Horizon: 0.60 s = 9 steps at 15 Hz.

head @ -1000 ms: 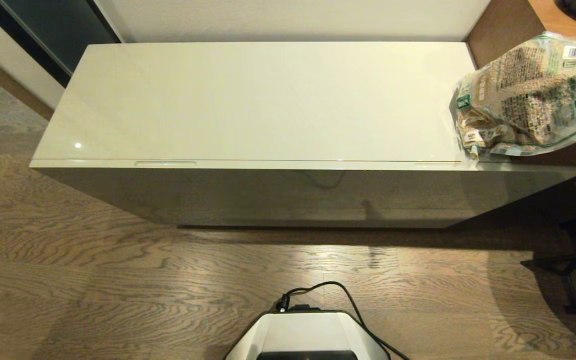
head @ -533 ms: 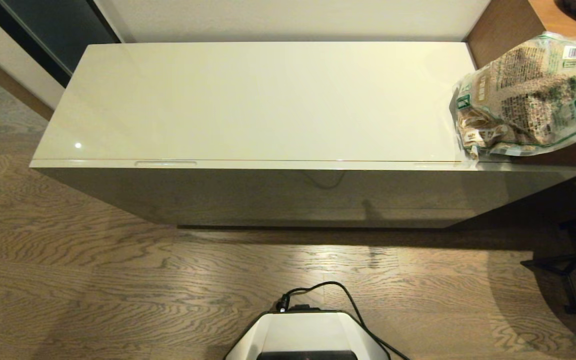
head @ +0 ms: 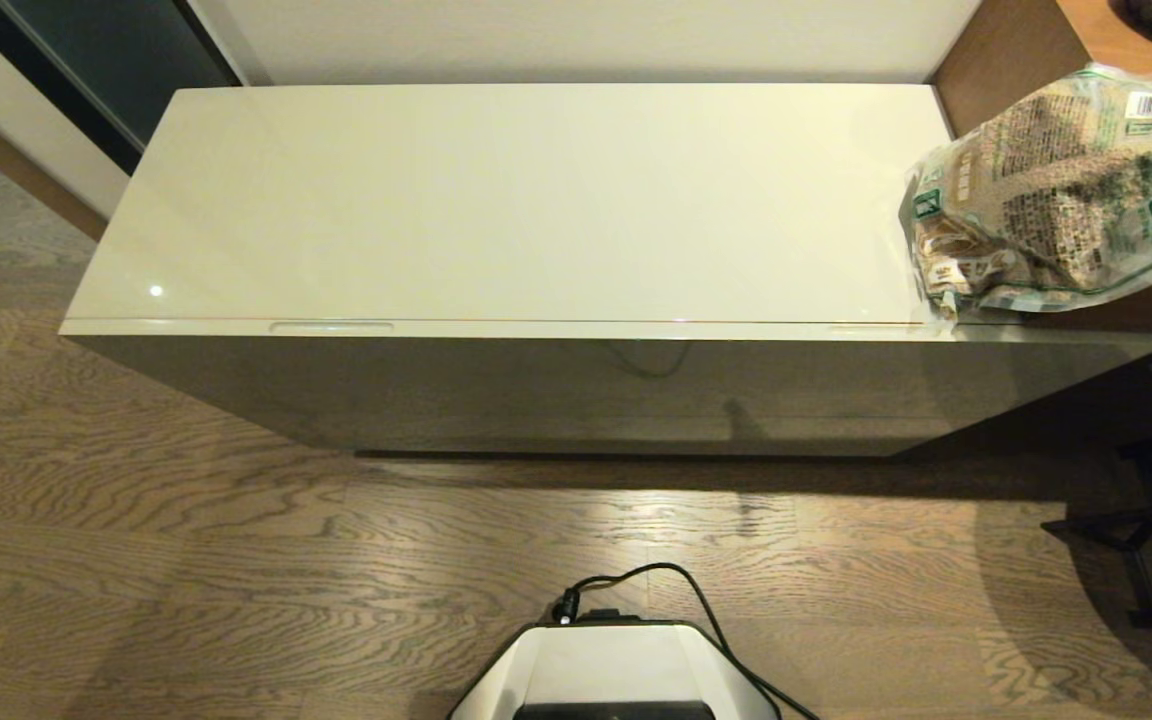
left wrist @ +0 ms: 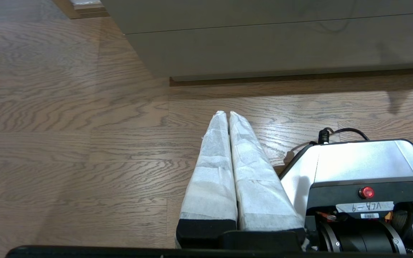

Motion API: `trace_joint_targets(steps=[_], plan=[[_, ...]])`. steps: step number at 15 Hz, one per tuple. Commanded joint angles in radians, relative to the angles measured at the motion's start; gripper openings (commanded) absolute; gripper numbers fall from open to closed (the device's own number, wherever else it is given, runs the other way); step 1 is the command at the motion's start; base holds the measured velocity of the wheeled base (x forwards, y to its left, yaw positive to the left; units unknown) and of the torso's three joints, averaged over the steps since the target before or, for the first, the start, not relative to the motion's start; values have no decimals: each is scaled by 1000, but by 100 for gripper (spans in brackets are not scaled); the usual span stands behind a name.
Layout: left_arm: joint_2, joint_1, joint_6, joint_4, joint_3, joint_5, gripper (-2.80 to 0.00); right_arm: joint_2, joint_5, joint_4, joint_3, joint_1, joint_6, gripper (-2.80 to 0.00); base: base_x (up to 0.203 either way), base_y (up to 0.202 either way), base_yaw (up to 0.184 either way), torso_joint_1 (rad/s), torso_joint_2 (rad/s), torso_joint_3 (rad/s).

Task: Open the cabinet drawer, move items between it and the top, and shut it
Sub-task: Open the drawer

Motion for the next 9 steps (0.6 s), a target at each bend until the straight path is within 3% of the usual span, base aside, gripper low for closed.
trace_joint_targets(steps=[1, 5, 9], plan=[[0, 1, 0, 0, 0, 0, -280, 12, 24, 125, -169, 0, 30, -280, 0, 0, 0, 0, 0, 0], [0, 1, 0, 0, 0, 0, -280, 354, 10, 146, -397, -3, 154, -280, 0, 0, 0, 0, 0, 0], [0, 1, 0, 0, 0, 0, -280, 830, 5, 134, -438, 2, 238, -280, 0, 0, 0, 0, 0, 0]])
